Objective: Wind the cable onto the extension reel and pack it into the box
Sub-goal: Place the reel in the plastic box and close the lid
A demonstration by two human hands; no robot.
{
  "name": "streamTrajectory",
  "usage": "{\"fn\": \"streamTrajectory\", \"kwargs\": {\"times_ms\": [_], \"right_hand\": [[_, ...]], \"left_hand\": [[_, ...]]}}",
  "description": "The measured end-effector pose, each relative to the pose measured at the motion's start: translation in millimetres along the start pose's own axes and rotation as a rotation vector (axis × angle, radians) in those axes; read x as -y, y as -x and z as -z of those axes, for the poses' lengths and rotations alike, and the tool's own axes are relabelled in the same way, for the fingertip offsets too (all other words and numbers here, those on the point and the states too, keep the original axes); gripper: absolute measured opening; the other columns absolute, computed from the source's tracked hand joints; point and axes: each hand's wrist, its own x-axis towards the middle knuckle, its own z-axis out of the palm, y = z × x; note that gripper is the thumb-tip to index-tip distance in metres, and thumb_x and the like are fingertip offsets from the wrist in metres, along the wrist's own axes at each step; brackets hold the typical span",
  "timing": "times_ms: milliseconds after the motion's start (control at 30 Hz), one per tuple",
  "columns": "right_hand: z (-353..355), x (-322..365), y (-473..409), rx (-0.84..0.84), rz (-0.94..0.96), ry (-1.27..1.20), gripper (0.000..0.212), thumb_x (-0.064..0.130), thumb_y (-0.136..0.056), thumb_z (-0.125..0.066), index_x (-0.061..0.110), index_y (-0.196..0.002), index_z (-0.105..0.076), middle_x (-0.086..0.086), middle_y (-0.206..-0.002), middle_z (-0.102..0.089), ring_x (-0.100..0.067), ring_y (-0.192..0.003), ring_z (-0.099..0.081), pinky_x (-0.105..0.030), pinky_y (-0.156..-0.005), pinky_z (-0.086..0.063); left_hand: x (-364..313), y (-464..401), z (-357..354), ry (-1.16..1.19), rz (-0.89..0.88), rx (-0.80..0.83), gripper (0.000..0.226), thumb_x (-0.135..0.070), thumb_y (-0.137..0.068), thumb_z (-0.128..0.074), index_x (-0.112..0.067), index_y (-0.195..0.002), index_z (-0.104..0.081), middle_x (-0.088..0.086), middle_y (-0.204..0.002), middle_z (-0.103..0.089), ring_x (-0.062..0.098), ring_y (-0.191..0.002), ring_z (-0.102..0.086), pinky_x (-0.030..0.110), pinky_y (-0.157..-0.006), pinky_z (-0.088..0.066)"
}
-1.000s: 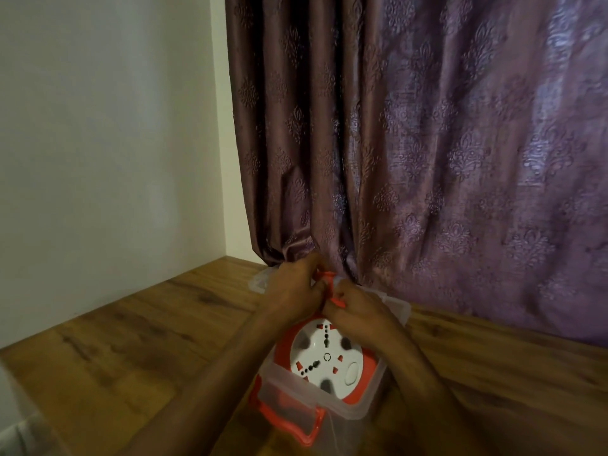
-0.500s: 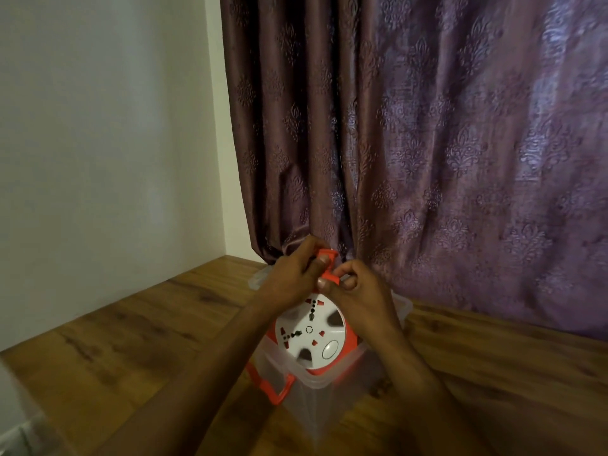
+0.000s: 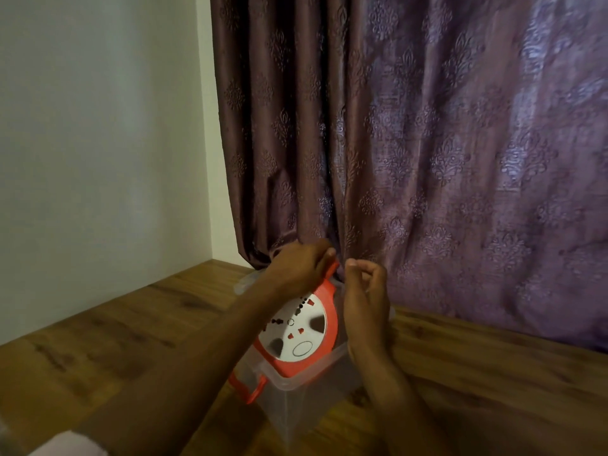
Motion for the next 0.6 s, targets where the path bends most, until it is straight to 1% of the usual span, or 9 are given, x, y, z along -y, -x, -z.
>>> {"fn": "streamTrajectory", "kwargs": {"times_ms": [67, 100, 133, 167, 233, 333, 467, 533, 600], "right_hand": [[0.4, 0.0, 0.1, 0.005, -0.001, -0.007, 0.030, 0.046, -0.092, -0.050, 0.024, -0.112, -0.051, 0.003, -0.109, -0.063, -0.007, -0.097, -0.060, -0.022, -0.075, -0.048], [0.8, -0.2, 0.0, 0.004, -0.002, -0.006, 0.036, 0.048, -0.092, -0.048, 0.023, -0.118, -0.049, 0.001, -0.114, -0.062, -0.008, -0.100, -0.060, -0.022, -0.078, -0.049], [1.3, -0.3, 0.3, 0.003, -0.001, -0.003, 0.042, 0.049, -0.092, -0.046, 0.022, -0.124, -0.047, 0.000, -0.119, -0.061, -0.010, -0.103, -0.059, -0.026, -0.081, -0.051], [1.5, -0.5, 1.0, 0.003, 0.002, -0.003, 0.046, 0.051, -0.092, -0.045, 0.023, -0.128, -0.045, -0.002, -0.124, -0.059, -0.013, -0.107, -0.059, -0.032, -0.086, -0.053], [1.4, -0.8, 2.3, 0.004, 0.015, 0.000, 0.049, 0.055, -0.091, -0.042, 0.025, -0.131, -0.041, -0.003, -0.129, -0.057, -0.017, -0.113, -0.058, -0.043, -0.094, -0.050], [-0.3, 0.2, 4.5, 0.019, 0.013, 0.008, 0.048, 0.058, -0.090, -0.039, 0.029, -0.128, -0.042, 0.000, -0.129, -0.057, -0.016, -0.115, -0.056, -0.045, -0.098, -0.048], [-2.1, 1.1, 2.9, -0.002, -0.002, -0.005, 0.038, 0.049, -0.095, -0.040, 0.027, -0.126, -0.046, 0.003, -0.126, -0.058, -0.011, -0.114, -0.055, -0.042, -0.100, -0.046], [-2.0, -0.2, 2.0, -0.012, -0.010, -0.017, 0.036, 0.047, -0.096, -0.040, 0.027, -0.125, -0.047, 0.007, -0.123, -0.058, -0.010, -0.112, -0.055, -0.038, -0.098, -0.046], [-1.8, -1.3, 2.3, -0.004, -0.010, -0.017, 0.037, 0.053, -0.093, -0.038, 0.031, -0.122, -0.048, 0.015, -0.116, -0.058, -0.006, -0.108, -0.055, -0.036, -0.096, -0.047]], "left_hand": [[-7.8, -6.7, -4.3, -0.104, -0.104, 0.071, 0.023, -0.042, -0.093, -0.035, -0.026, -0.087, -0.050, 0.006, -0.073, -0.064, 0.024, -0.063, -0.058, 0.038, -0.063, -0.050], [-12.0, -9.6, -6.5, -0.138, -0.140, 0.120, 0.024, -0.043, -0.091, -0.035, -0.025, -0.088, -0.051, 0.008, -0.074, -0.064, 0.026, -0.064, -0.060, 0.038, -0.062, -0.051], [-15.4, -11.5, -9.2, -0.152, -0.157, 0.176, 0.027, -0.043, -0.089, -0.035, -0.024, -0.088, -0.053, 0.010, -0.077, -0.065, 0.027, -0.066, -0.061, 0.036, -0.062, -0.051], [-17.1, -12.7, -12.8, -0.152, -0.156, 0.237, 0.031, -0.044, -0.088, -0.035, -0.021, -0.089, -0.056, 0.012, -0.081, -0.066, 0.029, -0.070, -0.062, 0.034, -0.063, -0.049], [-17.6, -12.7, -19.9, -0.128, -0.135, 0.361, 0.032, -0.039, -0.089, -0.038, -0.015, -0.097, -0.059, 0.016, -0.093, -0.067, 0.031, -0.081, -0.063, 0.034, -0.068, -0.046], [-15.2, -10.1, -31.6, -0.130, -0.111, 0.539, 0.029, -0.031, -0.092, -0.045, -0.013, -0.111, -0.058, 0.015, -0.109, -0.065, 0.031, -0.095, -0.062, 0.040, -0.083, -0.050], [-18.0, -0.9, -48.7, -0.118, -0.145, 0.684, 0.032, -0.026, -0.091, -0.052, -0.010, -0.118, -0.057, 0.012, -0.119, -0.062, 0.028, -0.106, -0.059, 0.042, -0.093, -0.045], [-18.0, 2.6, -52.4, -0.088, -0.134, 0.709, 0.032, -0.023, -0.089, -0.055, -0.008, -0.117, -0.057, 0.013, -0.117, -0.063, 0.027, -0.104, -0.058, 0.038, -0.092, -0.045], [-13.9, 3.6, -53.0, -0.019, -0.098, 0.682, 0.028, -0.021, -0.087, -0.058, -0.009, -0.113, -0.059, 0.011, -0.109, -0.066, 0.025, -0.097, -0.061, 0.034, -0.086, -0.046]]}}
